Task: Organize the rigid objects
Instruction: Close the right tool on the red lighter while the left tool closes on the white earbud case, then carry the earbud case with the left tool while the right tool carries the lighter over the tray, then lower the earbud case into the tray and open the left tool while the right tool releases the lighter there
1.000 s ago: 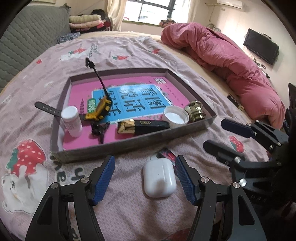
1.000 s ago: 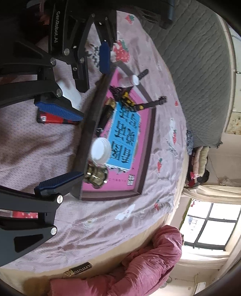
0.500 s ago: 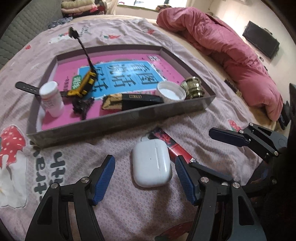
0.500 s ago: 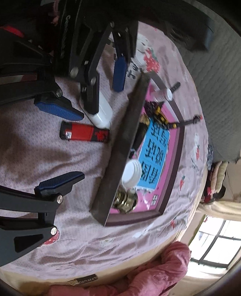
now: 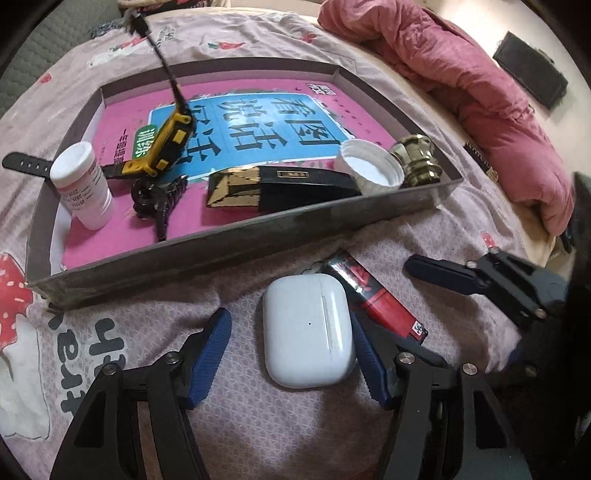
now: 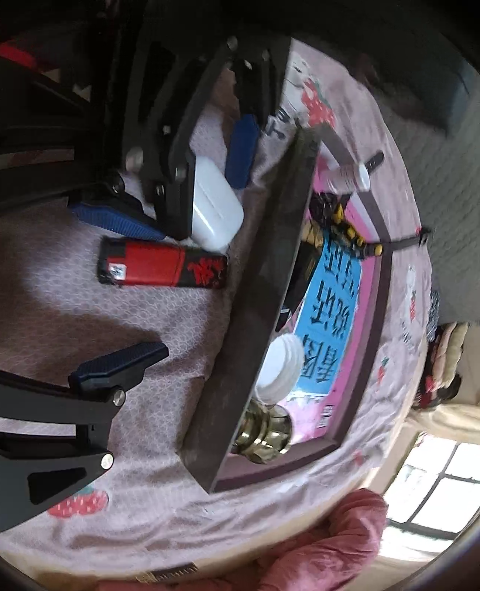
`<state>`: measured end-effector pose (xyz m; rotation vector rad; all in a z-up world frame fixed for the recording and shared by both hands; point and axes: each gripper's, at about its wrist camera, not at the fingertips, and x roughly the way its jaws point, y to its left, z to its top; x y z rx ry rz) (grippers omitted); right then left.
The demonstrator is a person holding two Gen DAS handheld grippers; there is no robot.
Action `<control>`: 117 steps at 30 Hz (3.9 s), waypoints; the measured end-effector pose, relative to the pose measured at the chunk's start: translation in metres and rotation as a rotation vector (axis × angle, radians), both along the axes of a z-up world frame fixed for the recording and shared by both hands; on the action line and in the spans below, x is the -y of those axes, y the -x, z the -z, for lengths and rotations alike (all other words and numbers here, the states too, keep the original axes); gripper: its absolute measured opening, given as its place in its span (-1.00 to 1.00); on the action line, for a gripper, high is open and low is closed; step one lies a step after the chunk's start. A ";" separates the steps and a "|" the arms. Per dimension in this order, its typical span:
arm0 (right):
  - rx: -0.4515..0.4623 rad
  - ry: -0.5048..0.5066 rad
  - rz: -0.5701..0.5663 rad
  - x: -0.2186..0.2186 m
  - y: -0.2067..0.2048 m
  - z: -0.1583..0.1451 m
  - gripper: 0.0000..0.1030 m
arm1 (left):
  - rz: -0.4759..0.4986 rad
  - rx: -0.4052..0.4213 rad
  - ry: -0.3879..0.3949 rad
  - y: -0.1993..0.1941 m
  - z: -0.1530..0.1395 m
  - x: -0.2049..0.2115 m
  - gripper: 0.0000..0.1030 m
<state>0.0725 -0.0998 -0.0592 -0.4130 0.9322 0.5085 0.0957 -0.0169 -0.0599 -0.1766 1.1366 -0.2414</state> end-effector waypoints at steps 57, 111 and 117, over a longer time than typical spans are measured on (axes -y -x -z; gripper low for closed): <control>0.146 -0.369 0.024 0.043 -0.011 -0.081 -0.55 | -0.073 0.265 -0.063 0.018 -0.067 -0.008 -0.08; 0.197 -0.305 -0.003 0.020 -0.035 -0.074 -0.55 | -0.213 0.273 -0.077 -0.025 -0.048 -0.055 -0.07; 0.198 -0.275 0.005 0.015 -0.041 -0.070 -0.55 | -0.213 0.258 -0.076 -0.027 -0.044 -0.056 -0.08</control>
